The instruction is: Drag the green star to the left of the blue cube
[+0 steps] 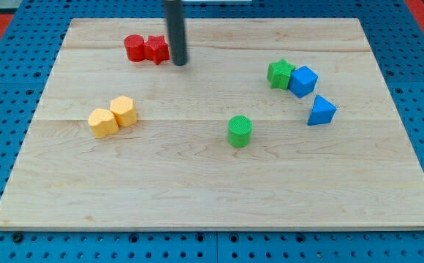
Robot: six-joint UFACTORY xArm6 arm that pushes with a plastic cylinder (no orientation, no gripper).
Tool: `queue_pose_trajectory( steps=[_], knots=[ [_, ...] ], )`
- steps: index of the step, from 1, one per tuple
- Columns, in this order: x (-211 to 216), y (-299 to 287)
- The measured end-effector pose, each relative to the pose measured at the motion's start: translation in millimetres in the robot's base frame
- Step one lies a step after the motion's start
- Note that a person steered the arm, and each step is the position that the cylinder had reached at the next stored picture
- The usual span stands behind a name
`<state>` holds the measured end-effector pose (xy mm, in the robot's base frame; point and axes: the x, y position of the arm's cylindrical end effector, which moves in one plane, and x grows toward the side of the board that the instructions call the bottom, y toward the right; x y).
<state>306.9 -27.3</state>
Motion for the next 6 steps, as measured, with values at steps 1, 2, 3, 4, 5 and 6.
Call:
queue_pose_trajectory(
  steps=[1, 2, 3, 4, 5, 6],
  knots=[
    [-13, 85],
    [-2, 145],
    [37, 112],
    [71, 105],
    [32, 114],
    [34, 160]
  ],
)
